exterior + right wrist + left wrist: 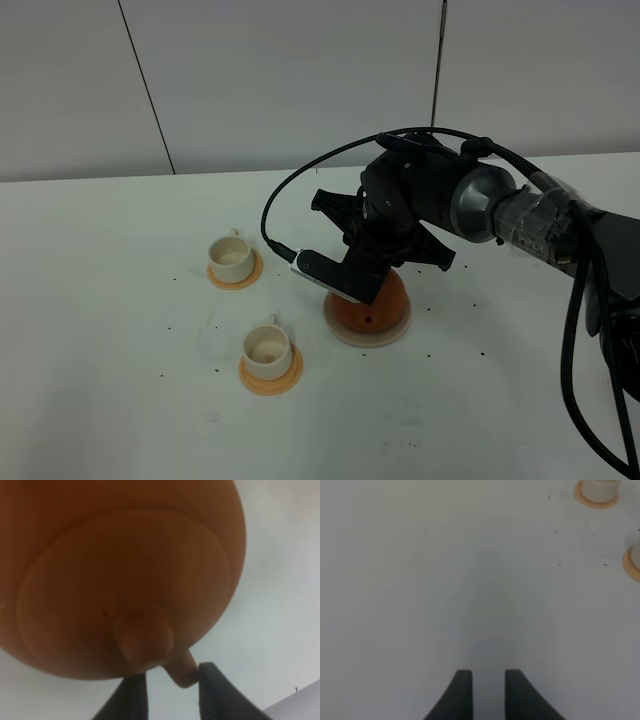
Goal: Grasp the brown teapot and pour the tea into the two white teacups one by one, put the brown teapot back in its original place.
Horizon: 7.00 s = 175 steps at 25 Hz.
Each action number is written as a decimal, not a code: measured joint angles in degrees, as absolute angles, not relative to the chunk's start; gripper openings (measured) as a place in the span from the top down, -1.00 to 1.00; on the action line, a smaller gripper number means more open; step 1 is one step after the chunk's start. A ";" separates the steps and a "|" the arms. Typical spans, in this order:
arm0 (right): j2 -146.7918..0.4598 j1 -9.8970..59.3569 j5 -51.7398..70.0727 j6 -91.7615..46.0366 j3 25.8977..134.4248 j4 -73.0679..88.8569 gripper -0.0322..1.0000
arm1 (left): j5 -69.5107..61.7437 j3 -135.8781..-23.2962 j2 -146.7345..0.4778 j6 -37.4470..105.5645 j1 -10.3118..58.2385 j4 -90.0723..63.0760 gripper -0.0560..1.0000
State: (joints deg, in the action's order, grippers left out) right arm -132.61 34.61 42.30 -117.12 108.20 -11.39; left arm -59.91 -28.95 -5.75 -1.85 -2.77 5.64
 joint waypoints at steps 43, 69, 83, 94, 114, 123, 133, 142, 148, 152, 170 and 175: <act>-132.18 34.09 50.78 -108.90 108.68 -9.21 0.49 | -59.91 -28.95 -5.75 -1.85 -2.77 5.64 0.46; -132.10 33.74 48.85 -117.00 108.68 -4.97 0.49 | -59.91 -28.95 -5.75 -1.85 -2.77 5.69 0.46; -132.28 34.09 45.72 -115.76 108.68 -5.78 0.49 | -59.91 -28.95 -5.75 -1.85 -2.77 5.69 0.46; -132.45 33.84 44.94 -116.00 108.68 -6.50 0.48 | -59.91 -28.95 -5.75 -1.85 -2.77 5.69 0.46; -132.45 33.65 44.40 -116.91 108.63 -7.79 0.48 | -59.91 -28.95 -5.75 -1.85 -2.77 5.69 0.46; -132.45 33.96 44.51 -116.91 108.63 -8.20 0.48 | -59.91 -28.95 -5.75 -1.85 -2.77 5.69 0.46; -132.45 34.67 44.98 -116.91 108.63 -9.47 0.48 | -59.91 -28.95 -5.75 -1.85 -2.77 5.69 0.46; -132.45 35.23 44.13 -116.91 108.63 -11.23 0.48 | -59.91 -28.95 -5.75 -1.85 -2.77 5.69 0.46; -132.53 35.23 43.21 -116.91 107.01 -11.71 0.47 | -59.91 -28.95 -5.75 -1.85 -2.77 5.69 0.46; -132.53 35.23 43.03 -116.91 106.94 -11.75 0.47 | -59.86 -28.95 -5.75 -1.85 -2.77 5.69 0.46; -132.53 35.40 43.17 -116.91 106.94 -11.70 0.47 | -59.86 -28.95 -5.75 -1.85 -2.77 5.69 0.46; -132.53 35.44 43.23 -116.91 106.94 -11.70 0.48 | -59.86 -28.95 -5.75 -1.85 -2.77 5.69 0.46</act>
State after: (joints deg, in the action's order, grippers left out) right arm -132.53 35.44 43.23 -116.91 106.94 -11.70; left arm -59.86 -28.95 -5.75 -1.85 -2.77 5.69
